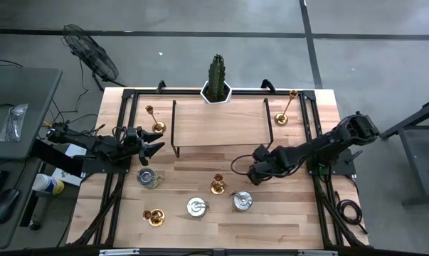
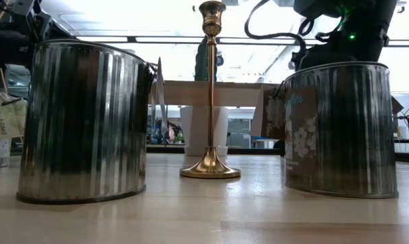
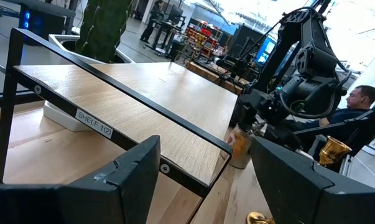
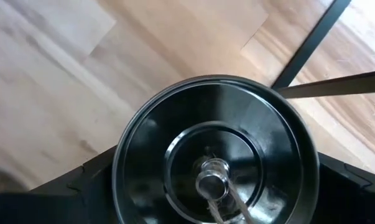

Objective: Pick & Place candle stick holders
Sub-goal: Put the silver scented candle can on the shelf

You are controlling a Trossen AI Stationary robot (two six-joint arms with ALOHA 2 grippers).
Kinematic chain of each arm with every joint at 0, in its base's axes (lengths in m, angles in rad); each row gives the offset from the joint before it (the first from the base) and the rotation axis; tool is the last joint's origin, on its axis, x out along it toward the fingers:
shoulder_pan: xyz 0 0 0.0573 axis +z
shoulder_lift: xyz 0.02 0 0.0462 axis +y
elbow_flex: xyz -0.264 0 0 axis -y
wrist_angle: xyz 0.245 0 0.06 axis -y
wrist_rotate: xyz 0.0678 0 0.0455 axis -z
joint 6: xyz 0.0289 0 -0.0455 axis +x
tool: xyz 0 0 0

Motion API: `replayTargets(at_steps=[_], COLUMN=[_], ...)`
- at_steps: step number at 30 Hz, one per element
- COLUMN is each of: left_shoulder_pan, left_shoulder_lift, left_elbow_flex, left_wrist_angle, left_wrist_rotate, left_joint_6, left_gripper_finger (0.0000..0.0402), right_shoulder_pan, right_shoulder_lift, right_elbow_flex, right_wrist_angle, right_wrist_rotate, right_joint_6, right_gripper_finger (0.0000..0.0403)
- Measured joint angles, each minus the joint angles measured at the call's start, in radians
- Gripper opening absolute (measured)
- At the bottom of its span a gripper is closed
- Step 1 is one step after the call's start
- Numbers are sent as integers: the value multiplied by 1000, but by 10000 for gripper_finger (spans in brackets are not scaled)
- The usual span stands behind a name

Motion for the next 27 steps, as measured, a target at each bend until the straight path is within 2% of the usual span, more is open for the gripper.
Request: replayTargets(at_steps=[5, 13, 27], left_shoulder_pan=[0, 0, 0], left_shoulder_lift=[0, 0, 0], left_elbow_flex=[0, 0, 0], left_wrist_angle=[0, 0, 0], left_wrist_rotate=[0, 0, 0], left_joint_6=[0, 0, 0], left_gripper_finger=[245, 245, 245], right_shoulder_pan=[6, 8, 7], right_shoulder_lift=[-23, -51, -51], right_elbow_flex=[5, 30, 64], right_wrist_angle=[-6, -53, -48], right_wrist_rotate=[-46, -189, -217], right_joint_6=[-53, -164, -217], right_gripper_finger=[348, 348, 348])
